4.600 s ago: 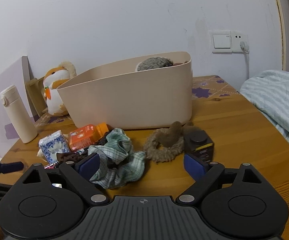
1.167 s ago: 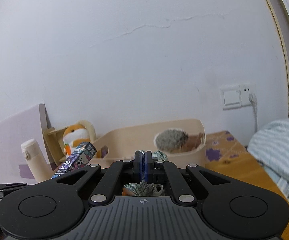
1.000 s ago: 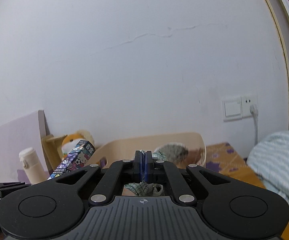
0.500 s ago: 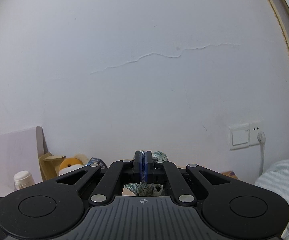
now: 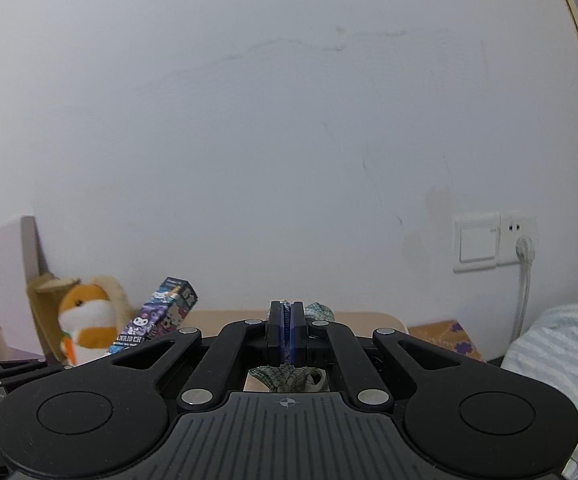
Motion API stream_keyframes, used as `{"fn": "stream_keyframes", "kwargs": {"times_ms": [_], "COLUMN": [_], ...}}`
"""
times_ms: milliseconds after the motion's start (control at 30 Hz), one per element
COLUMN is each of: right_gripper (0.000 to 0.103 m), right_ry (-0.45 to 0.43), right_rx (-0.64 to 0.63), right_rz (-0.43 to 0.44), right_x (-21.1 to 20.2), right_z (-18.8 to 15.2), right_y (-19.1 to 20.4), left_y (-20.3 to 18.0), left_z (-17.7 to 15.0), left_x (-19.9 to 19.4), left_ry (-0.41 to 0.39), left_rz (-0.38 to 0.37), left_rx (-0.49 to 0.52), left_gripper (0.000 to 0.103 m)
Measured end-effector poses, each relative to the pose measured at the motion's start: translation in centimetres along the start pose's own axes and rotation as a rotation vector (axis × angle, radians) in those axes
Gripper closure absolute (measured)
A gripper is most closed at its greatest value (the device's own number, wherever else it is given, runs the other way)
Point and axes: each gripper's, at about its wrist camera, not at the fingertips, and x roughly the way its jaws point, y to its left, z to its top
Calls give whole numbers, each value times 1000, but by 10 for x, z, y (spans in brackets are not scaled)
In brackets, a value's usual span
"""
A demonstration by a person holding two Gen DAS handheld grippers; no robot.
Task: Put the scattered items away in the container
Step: 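Carry both items over the bin and open both grippers to drop them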
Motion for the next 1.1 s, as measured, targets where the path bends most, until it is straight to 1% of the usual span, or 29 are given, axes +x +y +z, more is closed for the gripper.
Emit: {"fn": "stream_keyframes", "kwargs": {"times_ms": [233,500,567,600,633,667,700,733,767,833,933,1100], "right_gripper": [101,100,98,96,92,90,84,66,53,42,40,27], "right_ry": [64,107,121,127,132,132,128,121,112,88,76,55], "right_rx": [12,8,9,9,8,7,5,3,4,8,18,46], "right_rz": [-14,-15,-17,-18,-19,-22,-26,-26,-24,-27,-26,-18], "right_x": [16,20,21,21,20,19,17,14,11,3,-5,-26], "right_z": [-9,-13,-15,-15,-15,-15,-16,-16,-15,-13,-9,-5], "right_y": [-9,-10,-10,-10,-11,-11,-11,-12,-13,-14,-17,-24], "left_y": [4,2,4,5,7,9,11,13,15,19,23,30], "left_z": [-1,3,2,2,1,1,1,2,2,4,6,5], "left_x": [17,21,21,21,21,21,19,16,14,11,3,-21], "left_ry": [62,107,112,111,109,102,91,82,77,75,72,53], "left_rz": [-7,-10,-6,-3,-2,-4,-8,-10,-12,-13,-15,-25], "left_rx": [-44,-55,-66,-73,-81,-91,-104,-116,-129,-156,-184,-192], "left_gripper": [79,79,75,65,52,46,37,32,30,27,25,24]}}
